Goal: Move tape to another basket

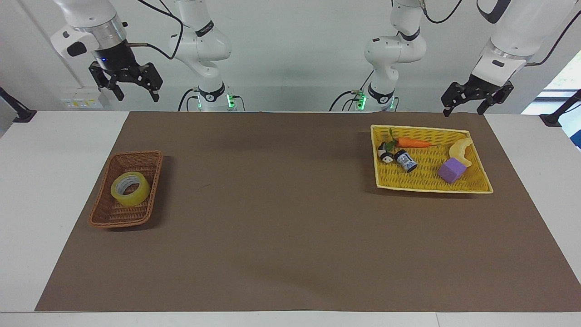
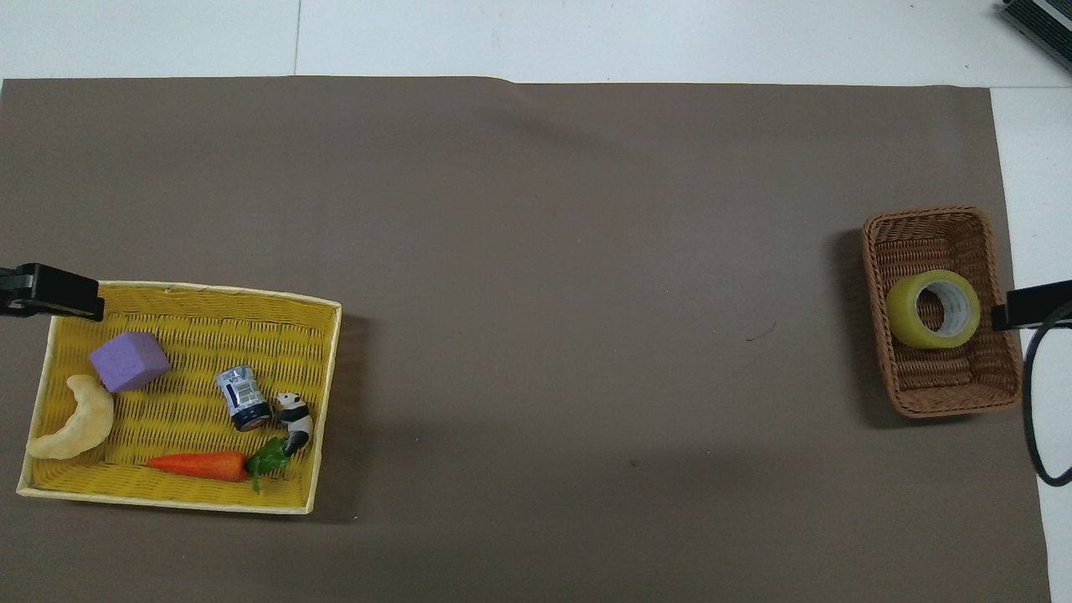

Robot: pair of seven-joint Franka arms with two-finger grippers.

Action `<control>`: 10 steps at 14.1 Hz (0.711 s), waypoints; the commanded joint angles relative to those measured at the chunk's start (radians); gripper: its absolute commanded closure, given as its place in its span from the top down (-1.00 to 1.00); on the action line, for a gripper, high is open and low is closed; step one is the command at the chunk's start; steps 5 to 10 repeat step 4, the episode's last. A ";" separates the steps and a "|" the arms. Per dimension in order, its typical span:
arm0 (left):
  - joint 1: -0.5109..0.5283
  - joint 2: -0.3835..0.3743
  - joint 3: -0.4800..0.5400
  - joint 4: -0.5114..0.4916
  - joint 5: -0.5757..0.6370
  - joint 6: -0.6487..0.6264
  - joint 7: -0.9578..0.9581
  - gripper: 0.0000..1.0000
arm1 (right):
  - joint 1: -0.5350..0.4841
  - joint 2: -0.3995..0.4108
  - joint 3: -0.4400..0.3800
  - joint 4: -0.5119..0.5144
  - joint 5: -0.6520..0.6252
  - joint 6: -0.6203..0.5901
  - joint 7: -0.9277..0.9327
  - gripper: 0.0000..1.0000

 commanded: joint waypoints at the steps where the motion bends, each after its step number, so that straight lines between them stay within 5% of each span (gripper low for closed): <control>1: 0.012 0.011 -0.008 0.023 0.012 -0.023 0.005 1.00 | -0.005 0.001 0.007 0.003 -0.011 -0.002 -0.018 1.00; 10: 0.012 0.011 -0.008 0.023 0.012 -0.023 0.005 1.00 | -0.005 0.000 0.007 0.003 -0.012 -0.002 -0.015 1.00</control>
